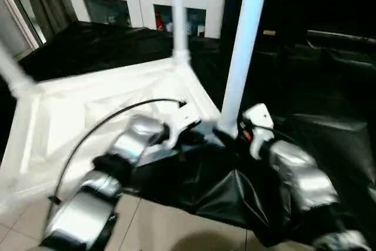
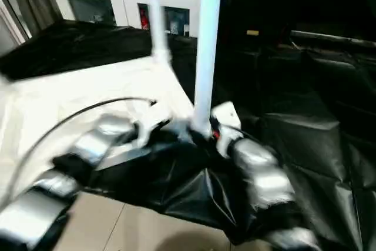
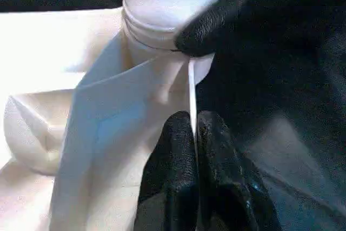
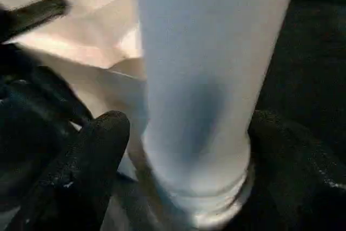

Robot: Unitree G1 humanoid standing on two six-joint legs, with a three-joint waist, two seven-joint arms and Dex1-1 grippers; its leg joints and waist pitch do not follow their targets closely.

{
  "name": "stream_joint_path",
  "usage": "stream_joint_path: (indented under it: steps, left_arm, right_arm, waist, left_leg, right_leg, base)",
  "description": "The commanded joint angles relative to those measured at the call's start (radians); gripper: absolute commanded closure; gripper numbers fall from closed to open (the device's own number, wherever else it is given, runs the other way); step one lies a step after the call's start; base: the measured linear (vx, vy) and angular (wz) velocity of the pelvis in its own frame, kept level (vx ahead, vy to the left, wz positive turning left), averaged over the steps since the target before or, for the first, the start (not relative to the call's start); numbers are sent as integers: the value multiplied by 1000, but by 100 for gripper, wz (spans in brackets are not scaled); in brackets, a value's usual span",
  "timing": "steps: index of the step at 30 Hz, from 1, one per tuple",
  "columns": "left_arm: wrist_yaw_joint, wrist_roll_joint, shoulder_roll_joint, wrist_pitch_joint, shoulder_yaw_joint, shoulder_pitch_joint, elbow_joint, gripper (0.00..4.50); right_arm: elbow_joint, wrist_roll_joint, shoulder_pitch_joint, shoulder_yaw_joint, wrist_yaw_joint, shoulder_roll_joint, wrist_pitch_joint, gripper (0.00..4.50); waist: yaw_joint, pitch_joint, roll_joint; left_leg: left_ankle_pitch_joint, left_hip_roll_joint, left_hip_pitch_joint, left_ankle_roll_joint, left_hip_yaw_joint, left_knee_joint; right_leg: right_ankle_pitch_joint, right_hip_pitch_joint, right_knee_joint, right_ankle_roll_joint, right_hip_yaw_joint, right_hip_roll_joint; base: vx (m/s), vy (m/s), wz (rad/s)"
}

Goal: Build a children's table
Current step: Rotate leg to tighten

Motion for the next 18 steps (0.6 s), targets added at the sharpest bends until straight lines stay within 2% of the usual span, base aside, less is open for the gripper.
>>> stream_joint_path:
  steps: [1, 4, 6, 9, 11, 13, 15, 18]
  left_arm:
    - [-143, -21, 26, 2, -53, 28, -80, 450]
    - [-183, -35, 46, 23, -53, 42, -115, 450]
    - [-182, -31, 48, 26, -48, 44, -119, 450]
    - [-185, -30, 51, 32, -47, 50, -127, 450]
    - [-187, -33, 54, 39, -49, 54, -140, 450]
    - [-188, -38, 55, 50, -45, 58, -152, 450]
    - [-189, -37, 54, 55, -42, 61, -159, 450]
    - [-185, -33, 57, 52, -40, 65, -158, 450]
  right_arm:
    - [-68, 34, 15, 29, 103, -36, 35, 63]
    - [-92, 34, 33, 49, 165, -78, 44, 63]
    - [-90, 26, 37, 58, 181, -92, 41, 63]
    - [-93, 10, 42, 79, 205, -111, 36, 63]
    - [-96, 9, 44, 82, 208, -115, 35, 99]
    - [-96, 12, 43, 80, 207, -115, 33, 102]
    - [-99, 15, 44, 80, 211, -116, 32, 136]
    - [-101, 20, 46, 82, 218, -119, 31, 146]
  waist:
    - [2, -60, -4]
    - [10, -61, 0]
    - [11, -59, -3]
    - [11, -60, -4]
    - [10, -60, -6]
    - [10, -61, -6]
    - [9, -61, -7]
    - [9, -61, -8]
  left_leg:
    - [-169, 22, -4, 100, -2, -69]
    - [-188, 28, 6, 88, 1, -69]
    - [-187, 26, 3, 79, 0, -71]
    - [-182, 23, -1, 71, -1, -70]
    - [-173, 21, -3, 73, -1, -69]
    - [-161, 22, -4, 75, -1, -69]
    - [-157, 23, -3, 78, -1, -69]
    - [-157, 22, -4, 81, -1, -68]
  right_leg:
    - [-247, 62, -77, -208, 51, -67]
    - [-237, 54, -76, -220, 55, -65]
    - [-232, 57, -73, -221, 53, -64]
    - [-261, 60, -76, -202, 53, -67]
    - [-261, 61, -76, -198, 52, -66]
    - [-249, 61, -75, -200, 52, -66]
    - [-244, 60, -73, -202, 52, -66]
    - [-241, 60, -74, -203, 52, -65]
  base:
    - [0, 0, 0]
    - [0, 0, 0]
    - [0, 0, 0]
    - [0, 0, 0]
    - [0, 0, 0]
    - [0, 0, 0]
    - [0, 0, 0]
    - [0, 0, 0]
